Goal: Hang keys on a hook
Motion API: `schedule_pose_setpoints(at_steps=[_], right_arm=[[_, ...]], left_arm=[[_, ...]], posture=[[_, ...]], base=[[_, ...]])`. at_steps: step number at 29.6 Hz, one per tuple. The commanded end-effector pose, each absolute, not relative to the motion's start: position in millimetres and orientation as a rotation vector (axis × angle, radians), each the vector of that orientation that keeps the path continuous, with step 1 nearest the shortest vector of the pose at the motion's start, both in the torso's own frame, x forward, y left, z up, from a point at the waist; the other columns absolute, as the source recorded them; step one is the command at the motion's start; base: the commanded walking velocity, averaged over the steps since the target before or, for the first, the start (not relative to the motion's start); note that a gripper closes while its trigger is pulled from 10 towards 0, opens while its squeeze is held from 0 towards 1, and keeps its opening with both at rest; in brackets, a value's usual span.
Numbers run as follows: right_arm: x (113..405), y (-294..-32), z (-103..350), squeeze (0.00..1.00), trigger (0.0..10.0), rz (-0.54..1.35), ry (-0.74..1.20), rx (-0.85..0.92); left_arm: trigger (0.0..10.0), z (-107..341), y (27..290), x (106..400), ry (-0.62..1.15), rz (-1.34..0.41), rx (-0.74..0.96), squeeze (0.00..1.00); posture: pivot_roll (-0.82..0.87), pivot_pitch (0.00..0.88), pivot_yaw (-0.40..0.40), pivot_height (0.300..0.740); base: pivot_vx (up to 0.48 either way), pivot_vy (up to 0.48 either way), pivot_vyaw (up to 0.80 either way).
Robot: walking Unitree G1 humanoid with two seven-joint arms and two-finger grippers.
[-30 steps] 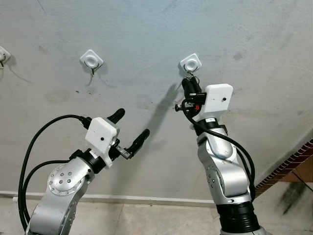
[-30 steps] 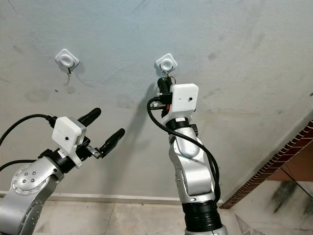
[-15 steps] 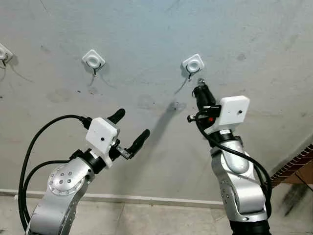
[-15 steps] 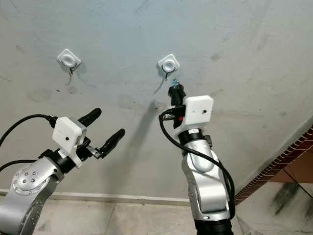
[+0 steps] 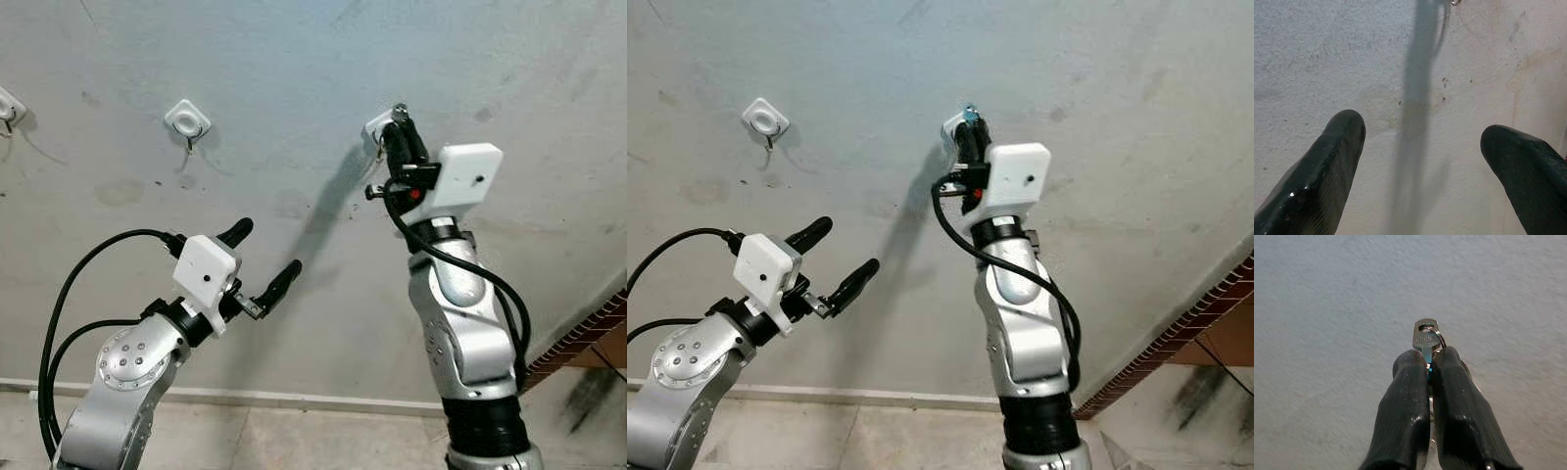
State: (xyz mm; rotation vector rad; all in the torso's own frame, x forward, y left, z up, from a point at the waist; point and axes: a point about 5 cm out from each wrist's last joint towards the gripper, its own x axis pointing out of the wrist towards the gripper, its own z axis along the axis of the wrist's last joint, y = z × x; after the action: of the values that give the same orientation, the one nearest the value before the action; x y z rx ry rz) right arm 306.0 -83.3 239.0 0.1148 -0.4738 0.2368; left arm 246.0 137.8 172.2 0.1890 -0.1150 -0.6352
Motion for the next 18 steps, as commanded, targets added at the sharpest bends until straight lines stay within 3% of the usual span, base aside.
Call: schedule_pose_setpoints(at_steps=[1,18], right_arm=[[307,-77,241,0.0,10.0,0.251,-0.483,0.119],[311,-66,220,0.0,10.0,0.276,-0.431,0.122]], left_arm=[[10.0,172,136,247,-0.116,-0.643,0.198,0.0],[10.0,172,136,245,-0.116,-0.642,0.194,0.0]], posture=[[0.27,0.012,-0.043,0.74],[0.28,0.019,-0.043,0.74]], base=[[0.0,0.0,0.0],[0.0,0.0,0.0]])
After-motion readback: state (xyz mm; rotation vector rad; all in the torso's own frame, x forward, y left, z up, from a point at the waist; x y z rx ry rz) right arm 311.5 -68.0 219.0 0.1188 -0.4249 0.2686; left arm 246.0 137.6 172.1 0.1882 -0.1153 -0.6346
